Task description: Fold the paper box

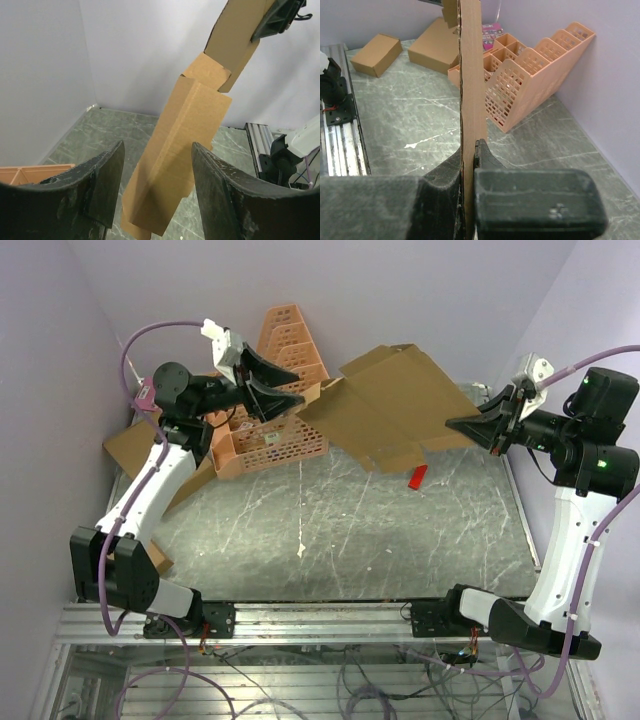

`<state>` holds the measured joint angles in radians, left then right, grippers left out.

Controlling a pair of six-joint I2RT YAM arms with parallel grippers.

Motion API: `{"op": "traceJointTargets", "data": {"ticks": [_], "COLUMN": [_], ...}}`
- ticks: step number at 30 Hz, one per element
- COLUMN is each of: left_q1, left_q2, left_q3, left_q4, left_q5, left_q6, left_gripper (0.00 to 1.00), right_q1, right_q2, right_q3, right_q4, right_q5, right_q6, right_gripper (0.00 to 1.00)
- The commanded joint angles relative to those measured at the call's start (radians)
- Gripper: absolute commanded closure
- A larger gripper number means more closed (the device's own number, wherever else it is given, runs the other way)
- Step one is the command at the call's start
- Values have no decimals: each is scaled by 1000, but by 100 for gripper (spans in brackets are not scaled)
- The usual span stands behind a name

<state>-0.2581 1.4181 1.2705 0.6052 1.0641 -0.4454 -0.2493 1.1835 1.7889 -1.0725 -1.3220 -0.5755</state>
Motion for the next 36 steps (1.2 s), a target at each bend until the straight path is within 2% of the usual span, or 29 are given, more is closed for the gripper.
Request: {"op": "traceJointTargets", "data": {"ticks": [1, 6, 9, 14, 20, 24, 27, 29, 30, 31, 34, 36], "left_q1": [-9, -28, -43, -46, -45, -45, -46, -46, -45, -44, -43, -43], "left_q2": [-1, 1, 15, 31, 21, -11, -27, -28, -24, -15, -2, 3], "left_q3": [-6, 42, 73, 99, 109, 90, 82, 80, 86, 99, 109, 102], "left_q4": [46, -178, -225, -179, -139, -107, -68, -27, -17, -6, 55, 118], "left_q5": [58, -2, -22, -22, -40, -86, -122, -128, -126, -120, -102, -93], "left_q6": [18, 210, 269, 256, 286, 341, 352, 326, 314, 295, 223, 177], "left_gripper": [33, 30, 30, 30, 30, 25, 20, 19, 20, 20, 19, 18], "right_q1": [-1, 2, 3, 6, 8, 11, 12, 12, 12, 12, 8, 5], "right_q2": [-2, -7, -17, -31, -29, -26, -37, -59, -75, -99, -153, -139], "right_q3": [12, 4, -12, -38, -47, -53, -79, -128, -168, -218, -413, -466], "right_q4": [36, 64, 109, 174, 173, 182, 252, 415, 524, 689, 1331, 1585], "right_q5": [-44, -76, -99, -119, -125, -139, -172, -200, -218, -233, -261, -283], "right_q6": [37, 73, 119, 179, 178, 191, 258, 367, 495, 634, 1157, 1383], "right_gripper": [100, 100, 100, 100, 100, 100, 100, 100, 100, 100, 100, 100]}}
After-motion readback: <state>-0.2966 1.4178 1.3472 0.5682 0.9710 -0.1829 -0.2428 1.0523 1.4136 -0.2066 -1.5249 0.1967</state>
